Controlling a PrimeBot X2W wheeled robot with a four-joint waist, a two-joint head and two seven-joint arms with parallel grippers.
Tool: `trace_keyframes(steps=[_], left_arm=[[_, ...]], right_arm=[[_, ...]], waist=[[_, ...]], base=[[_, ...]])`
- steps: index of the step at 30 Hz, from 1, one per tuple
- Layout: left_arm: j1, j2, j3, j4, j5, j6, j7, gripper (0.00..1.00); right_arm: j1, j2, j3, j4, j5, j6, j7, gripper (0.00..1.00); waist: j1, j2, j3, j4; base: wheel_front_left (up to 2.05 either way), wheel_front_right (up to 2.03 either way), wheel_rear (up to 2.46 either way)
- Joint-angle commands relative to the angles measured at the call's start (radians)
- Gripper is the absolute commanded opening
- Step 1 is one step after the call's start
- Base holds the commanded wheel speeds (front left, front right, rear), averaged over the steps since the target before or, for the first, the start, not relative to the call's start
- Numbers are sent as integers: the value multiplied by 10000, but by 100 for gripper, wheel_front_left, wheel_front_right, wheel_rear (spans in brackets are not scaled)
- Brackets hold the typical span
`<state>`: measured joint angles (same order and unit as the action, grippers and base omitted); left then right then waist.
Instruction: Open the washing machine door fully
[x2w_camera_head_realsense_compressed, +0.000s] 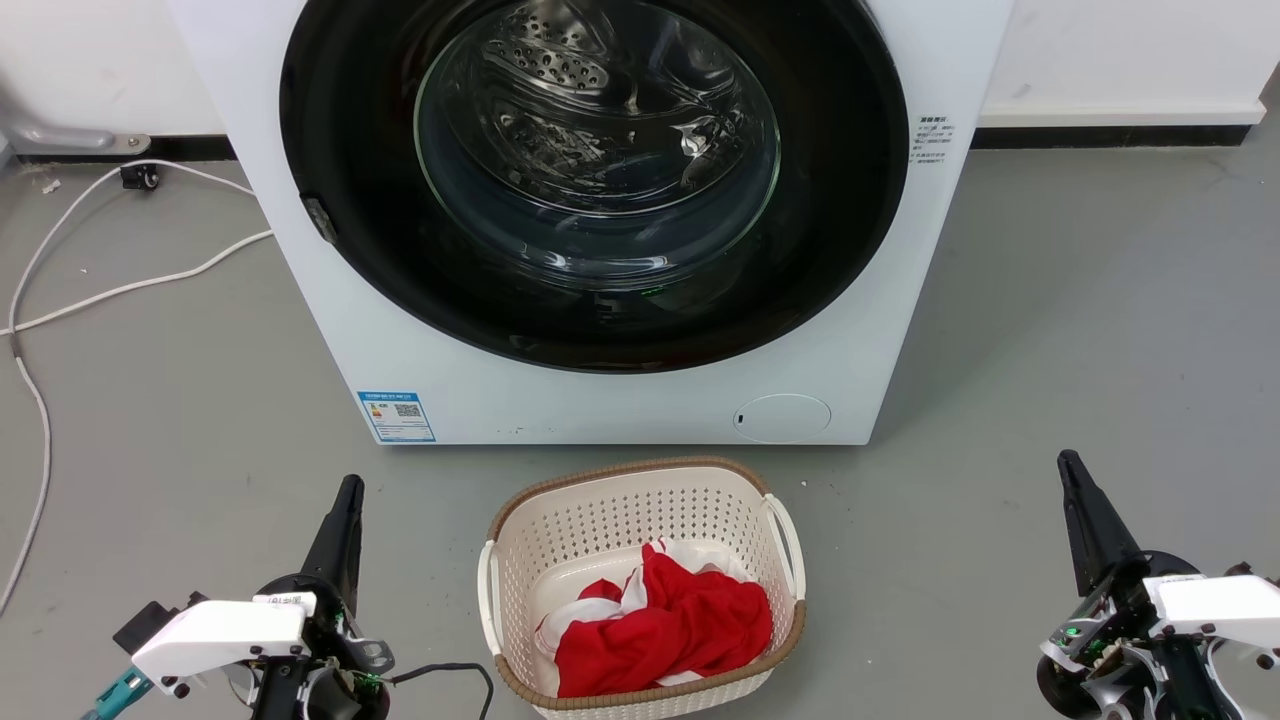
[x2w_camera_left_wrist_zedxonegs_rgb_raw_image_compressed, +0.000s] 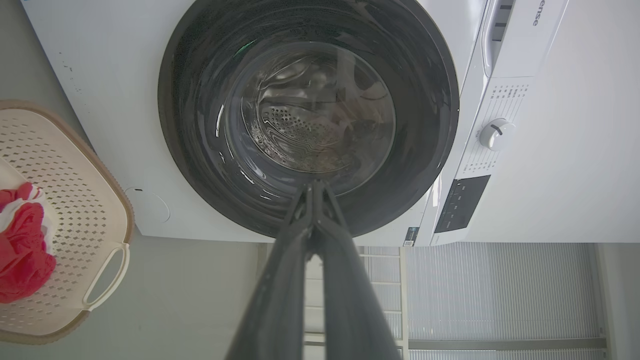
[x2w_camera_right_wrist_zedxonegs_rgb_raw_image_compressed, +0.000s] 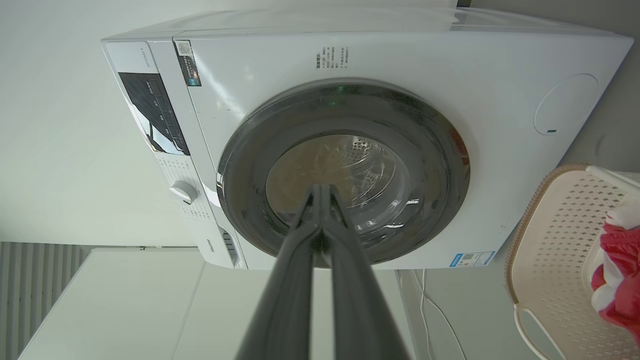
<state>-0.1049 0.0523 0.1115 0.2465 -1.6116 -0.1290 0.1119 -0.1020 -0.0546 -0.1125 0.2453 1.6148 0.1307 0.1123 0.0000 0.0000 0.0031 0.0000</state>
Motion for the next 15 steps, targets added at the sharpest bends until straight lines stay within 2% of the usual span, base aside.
trace_keyframes(steps=[1,5,6,15], left_arm=[[-77,-11,41,4,50,-33,38,0],[-77,-12,41,4,51,-33,39,0],[0,0,2,0,0,0,0,100],[26,-15,-279,-17,96,7,-317,100]], right_arm=[[-130,37,-12,12,-72,0,28,0],[-130,37,-13,12,-75,0,30,0],[0,2,-4,0,0,0,2,100],[201,10,171,-133,-78,0,-315,100]], waist=[[0,0,0,0],[0,0,0,0],[0,0,0,0],[0,0,-2,-15]], base=[[0,0,0],[0,0,0],[0,0,0],[0,0,0]])
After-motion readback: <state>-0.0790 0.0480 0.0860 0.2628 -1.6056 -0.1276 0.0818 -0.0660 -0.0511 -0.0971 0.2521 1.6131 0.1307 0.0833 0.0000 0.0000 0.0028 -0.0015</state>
